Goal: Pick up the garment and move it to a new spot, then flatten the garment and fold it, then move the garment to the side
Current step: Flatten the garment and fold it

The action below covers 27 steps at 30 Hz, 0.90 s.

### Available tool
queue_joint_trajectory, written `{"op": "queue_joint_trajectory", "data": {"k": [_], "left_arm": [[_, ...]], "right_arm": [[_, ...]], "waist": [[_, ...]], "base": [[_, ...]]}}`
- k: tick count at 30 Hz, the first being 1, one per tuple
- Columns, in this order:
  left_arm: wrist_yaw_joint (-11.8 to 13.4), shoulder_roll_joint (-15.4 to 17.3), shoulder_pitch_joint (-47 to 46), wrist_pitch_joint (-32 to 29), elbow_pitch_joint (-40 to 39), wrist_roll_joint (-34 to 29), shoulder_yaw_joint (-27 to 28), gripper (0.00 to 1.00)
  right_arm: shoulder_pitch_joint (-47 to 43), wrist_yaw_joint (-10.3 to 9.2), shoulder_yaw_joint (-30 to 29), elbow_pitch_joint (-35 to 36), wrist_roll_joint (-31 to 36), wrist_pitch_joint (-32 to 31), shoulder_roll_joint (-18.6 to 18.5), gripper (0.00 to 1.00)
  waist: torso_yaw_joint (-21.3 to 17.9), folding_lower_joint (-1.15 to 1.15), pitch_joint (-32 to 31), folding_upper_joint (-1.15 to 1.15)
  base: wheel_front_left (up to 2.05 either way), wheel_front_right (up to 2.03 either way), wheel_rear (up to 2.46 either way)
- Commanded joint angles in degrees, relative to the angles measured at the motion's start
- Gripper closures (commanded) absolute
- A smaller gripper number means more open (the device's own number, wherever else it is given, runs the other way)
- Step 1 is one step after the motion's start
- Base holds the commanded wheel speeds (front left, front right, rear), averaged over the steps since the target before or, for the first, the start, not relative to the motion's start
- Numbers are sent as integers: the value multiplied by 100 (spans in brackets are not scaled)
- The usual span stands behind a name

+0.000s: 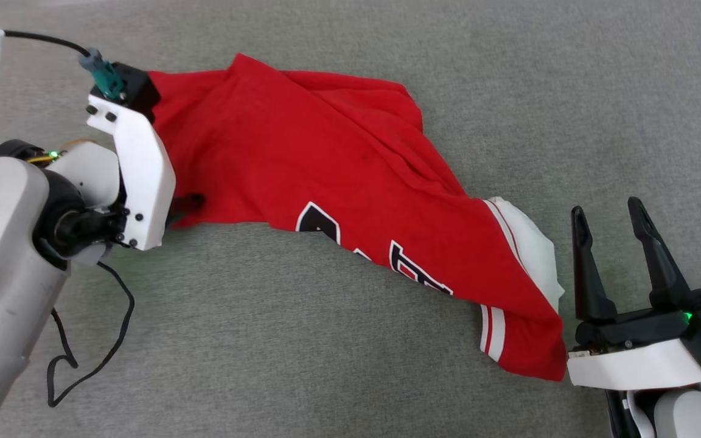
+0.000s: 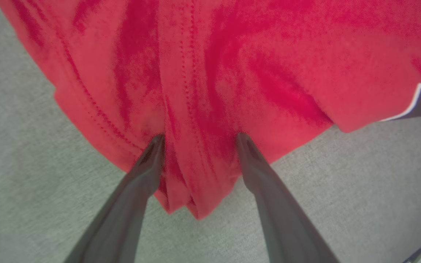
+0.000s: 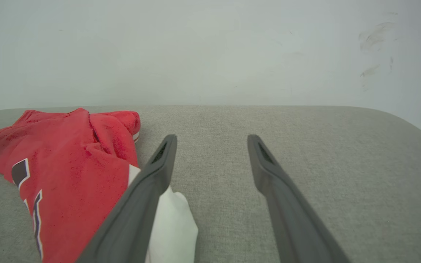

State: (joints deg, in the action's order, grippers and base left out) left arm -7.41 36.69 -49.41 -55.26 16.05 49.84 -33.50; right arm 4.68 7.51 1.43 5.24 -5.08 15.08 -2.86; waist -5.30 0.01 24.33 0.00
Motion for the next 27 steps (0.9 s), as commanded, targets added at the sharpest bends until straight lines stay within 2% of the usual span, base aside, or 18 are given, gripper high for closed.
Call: {"op": "queue_joint_trajectory", "data": {"k": [1,4,5,6,10,15,20,27], "left_arm": [[-8,-21,3,-43,55,34,-71,0],[-8,21,136,-132,190,57,-280,0],[-8,29,204,-175,224,98,-360,62],[-8,33,265,-163,227,129,-423,100],[-10,6,419,49,207,340,-628,100],[-10,116,114,904,-48,318,-608,100],[-9,166,-77,1582,-470,250,-820,100],[-8,138,-548,2275,-1190,42,-818,100]], "right_arm": [[76,-4,-26,16,-35,11,-2,0],[132,-4,-28,18,-54,12,-2,0],[138,-4,-32,13,-57,11,-1,0],[139,-4,-43,8,-59,12,-2,0],[126,-4,-119,-67,-58,12,-3,0],[120,-4,-99,-188,-188,12,-3,0],[-2,-4,-245,-293,-167,12,-2,0],[-34,-4,-255,-278,-184,12,-2,0]], "waist": [[-118,-1,146,0],[-163,-1,206,0],[-170,-1,214,0],[-174,-1,218,0],[-128,-1,112,0],[-80,-1,-320,0],[-3,-1,-825,0],[-183,-1,-1030,0]], "base": [[0,0,0],[0,0,0],[0,0,0],[0,0,0],[0,0,0],[0,0,0],[0,0,0],[0,0,0]]}}
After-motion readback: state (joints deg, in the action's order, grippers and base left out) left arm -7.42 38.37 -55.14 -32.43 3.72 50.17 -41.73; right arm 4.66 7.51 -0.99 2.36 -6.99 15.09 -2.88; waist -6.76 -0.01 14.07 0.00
